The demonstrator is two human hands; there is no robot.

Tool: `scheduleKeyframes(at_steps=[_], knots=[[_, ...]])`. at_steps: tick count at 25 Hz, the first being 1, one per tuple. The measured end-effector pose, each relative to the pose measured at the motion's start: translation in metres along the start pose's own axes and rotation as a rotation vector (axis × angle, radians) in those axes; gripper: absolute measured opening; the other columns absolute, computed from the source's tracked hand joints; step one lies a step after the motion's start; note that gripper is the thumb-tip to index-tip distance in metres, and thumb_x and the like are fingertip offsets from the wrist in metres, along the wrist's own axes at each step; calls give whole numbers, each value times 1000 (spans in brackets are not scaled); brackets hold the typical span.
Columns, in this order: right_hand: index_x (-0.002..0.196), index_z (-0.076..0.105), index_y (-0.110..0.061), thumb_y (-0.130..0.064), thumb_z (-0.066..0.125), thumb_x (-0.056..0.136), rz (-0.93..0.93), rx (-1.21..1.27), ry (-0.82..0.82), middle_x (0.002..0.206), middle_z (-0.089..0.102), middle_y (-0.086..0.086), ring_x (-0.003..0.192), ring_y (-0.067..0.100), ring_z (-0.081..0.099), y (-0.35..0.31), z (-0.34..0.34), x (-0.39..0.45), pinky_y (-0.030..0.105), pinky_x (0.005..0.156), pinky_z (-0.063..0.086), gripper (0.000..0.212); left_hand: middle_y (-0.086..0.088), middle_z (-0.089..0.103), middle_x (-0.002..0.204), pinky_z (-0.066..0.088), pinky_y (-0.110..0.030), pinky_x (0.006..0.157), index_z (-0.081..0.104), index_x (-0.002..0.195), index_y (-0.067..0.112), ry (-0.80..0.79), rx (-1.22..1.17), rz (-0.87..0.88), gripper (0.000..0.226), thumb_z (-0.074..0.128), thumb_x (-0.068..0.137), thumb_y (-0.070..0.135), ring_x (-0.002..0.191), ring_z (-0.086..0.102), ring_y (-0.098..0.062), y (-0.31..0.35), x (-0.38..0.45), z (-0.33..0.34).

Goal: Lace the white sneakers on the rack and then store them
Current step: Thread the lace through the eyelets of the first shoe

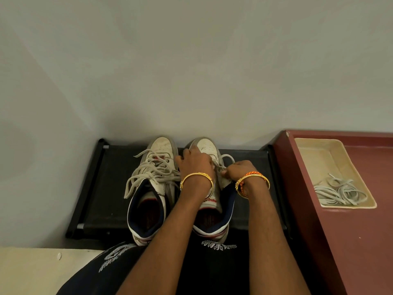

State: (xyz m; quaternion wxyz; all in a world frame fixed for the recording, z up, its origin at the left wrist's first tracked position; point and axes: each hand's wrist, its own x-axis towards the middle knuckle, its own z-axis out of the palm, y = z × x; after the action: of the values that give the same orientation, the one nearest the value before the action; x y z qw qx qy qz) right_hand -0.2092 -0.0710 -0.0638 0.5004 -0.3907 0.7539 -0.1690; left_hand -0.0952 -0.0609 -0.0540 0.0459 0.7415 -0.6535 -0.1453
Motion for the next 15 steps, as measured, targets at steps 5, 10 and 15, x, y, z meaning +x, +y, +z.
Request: scheduleKeyframes(at_steps=[5,10,15], knots=[[102,66,2,-5,62,86,15,34,-17,103,67,16,81,21,60,0,-4,-5,31,73,49,18,7,39,130,26,-42,99,68,71,29,341,-563,-277,13,68,81,20,123,35,-18,-24,-3,-29],[106,63,1,-8,59,90,28,14,-43,100,63,9,67,11,51,0,-5,-6,19,52,40,19,0,60,105,50,-22,89,53,77,21,779,-1525,-496,22,55,90,4,99,62,-13,-57,5,-72],[94,66,0,-5,60,88,35,45,-28,89,63,10,70,15,55,-1,-2,-6,25,53,42,10,3,56,75,42,-19,51,50,95,13,425,-1223,-325,8,44,93,9,66,53,-17,-46,9,-63]])
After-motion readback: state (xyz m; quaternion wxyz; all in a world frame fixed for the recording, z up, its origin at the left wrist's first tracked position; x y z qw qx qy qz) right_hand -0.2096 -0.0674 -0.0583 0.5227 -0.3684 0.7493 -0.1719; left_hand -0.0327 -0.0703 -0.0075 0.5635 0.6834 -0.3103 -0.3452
